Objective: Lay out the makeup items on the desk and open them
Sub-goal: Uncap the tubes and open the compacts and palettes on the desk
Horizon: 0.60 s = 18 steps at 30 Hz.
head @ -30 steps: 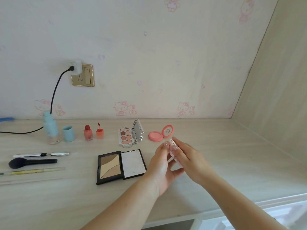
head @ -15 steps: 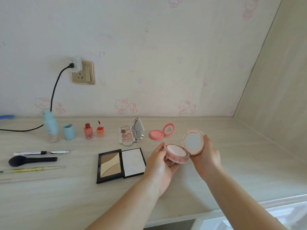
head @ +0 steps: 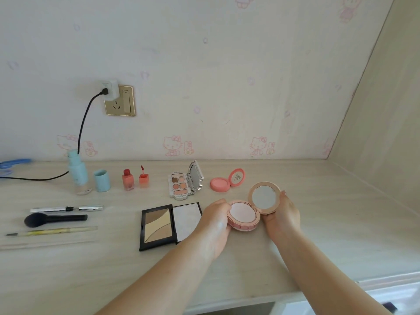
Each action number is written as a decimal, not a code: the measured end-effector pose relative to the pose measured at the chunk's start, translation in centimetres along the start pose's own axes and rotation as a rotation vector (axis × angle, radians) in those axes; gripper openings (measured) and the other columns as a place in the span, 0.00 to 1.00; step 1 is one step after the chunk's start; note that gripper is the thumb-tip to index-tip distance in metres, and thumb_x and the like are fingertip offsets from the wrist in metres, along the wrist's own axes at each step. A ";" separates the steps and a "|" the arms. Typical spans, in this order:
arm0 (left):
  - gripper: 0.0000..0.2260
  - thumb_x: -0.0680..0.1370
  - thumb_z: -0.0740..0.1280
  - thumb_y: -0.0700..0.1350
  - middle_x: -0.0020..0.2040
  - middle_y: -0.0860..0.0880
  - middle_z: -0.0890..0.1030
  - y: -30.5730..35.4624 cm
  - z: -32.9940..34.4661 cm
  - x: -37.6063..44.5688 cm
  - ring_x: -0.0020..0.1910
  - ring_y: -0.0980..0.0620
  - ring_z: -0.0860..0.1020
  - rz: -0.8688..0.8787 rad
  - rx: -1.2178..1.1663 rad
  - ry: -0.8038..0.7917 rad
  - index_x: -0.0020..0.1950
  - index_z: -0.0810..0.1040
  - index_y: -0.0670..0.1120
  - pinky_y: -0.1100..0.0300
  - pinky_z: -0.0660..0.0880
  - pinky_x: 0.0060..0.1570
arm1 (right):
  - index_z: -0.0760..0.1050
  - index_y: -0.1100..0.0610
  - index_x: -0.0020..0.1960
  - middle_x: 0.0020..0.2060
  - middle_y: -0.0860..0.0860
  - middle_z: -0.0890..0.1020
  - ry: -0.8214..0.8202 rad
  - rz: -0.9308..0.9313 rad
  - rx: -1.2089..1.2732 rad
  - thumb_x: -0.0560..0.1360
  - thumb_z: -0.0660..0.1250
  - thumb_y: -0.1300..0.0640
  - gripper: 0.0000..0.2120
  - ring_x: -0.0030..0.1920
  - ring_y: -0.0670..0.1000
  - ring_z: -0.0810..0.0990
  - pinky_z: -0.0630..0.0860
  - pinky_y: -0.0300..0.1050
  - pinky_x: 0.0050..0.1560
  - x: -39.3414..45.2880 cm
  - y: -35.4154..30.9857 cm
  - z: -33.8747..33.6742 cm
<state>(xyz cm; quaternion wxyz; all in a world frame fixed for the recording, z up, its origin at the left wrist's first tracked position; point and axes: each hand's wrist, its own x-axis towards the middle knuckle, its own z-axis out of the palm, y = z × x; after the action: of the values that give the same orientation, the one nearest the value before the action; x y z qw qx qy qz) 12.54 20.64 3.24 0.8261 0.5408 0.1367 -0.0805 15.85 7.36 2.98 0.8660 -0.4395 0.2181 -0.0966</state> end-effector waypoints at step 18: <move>0.25 0.77 0.61 0.42 0.71 0.47 0.69 0.4 -0.4 2.5 0.69 0.48 0.68 -0.023 0.345 -0.063 0.74 0.62 0.49 0.51 0.64 0.70 | 0.76 0.57 0.50 0.40 0.49 0.77 -0.104 -0.094 -0.350 0.77 0.59 0.63 0.08 0.40 0.50 0.75 0.74 0.41 0.41 1.0 -0.2 -0.2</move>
<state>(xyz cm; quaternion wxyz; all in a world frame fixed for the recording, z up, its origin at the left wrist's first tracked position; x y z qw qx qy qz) 14.96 21.17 2.70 0.7240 0.6700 0.1010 -0.1293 16.67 6.68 2.76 0.7811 -0.5973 0.1657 -0.0746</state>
